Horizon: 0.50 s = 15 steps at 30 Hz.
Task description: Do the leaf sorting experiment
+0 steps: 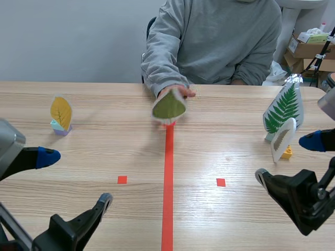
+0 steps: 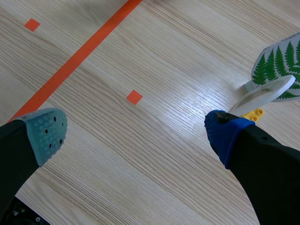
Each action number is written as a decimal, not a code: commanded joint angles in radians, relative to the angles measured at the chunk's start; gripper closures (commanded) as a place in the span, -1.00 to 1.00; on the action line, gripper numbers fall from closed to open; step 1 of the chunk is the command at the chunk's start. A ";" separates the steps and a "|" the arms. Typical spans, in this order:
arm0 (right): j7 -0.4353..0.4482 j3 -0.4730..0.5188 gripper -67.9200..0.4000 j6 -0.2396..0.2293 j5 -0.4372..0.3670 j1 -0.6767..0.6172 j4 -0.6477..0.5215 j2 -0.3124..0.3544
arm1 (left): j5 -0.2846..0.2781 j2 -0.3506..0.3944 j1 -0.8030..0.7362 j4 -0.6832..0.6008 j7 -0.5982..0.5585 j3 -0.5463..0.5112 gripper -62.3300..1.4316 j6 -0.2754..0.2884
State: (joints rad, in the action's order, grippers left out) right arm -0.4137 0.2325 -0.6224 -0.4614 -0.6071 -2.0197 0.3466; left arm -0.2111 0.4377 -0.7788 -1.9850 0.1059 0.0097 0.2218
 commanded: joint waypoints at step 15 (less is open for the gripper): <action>0.011 -0.003 -0.79 0.001 -0.018 0.011 0.001 0.013 | -0.219 -0.003 -0.002 -0.044 0.027 -0.124 -1.00 0.088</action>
State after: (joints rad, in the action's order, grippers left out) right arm -0.4133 0.2325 -0.6224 -0.4648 -0.6071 -2.0197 0.3466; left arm -0.4278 0.4377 -0.7784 -2.0151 0.1463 -0.1188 0.3084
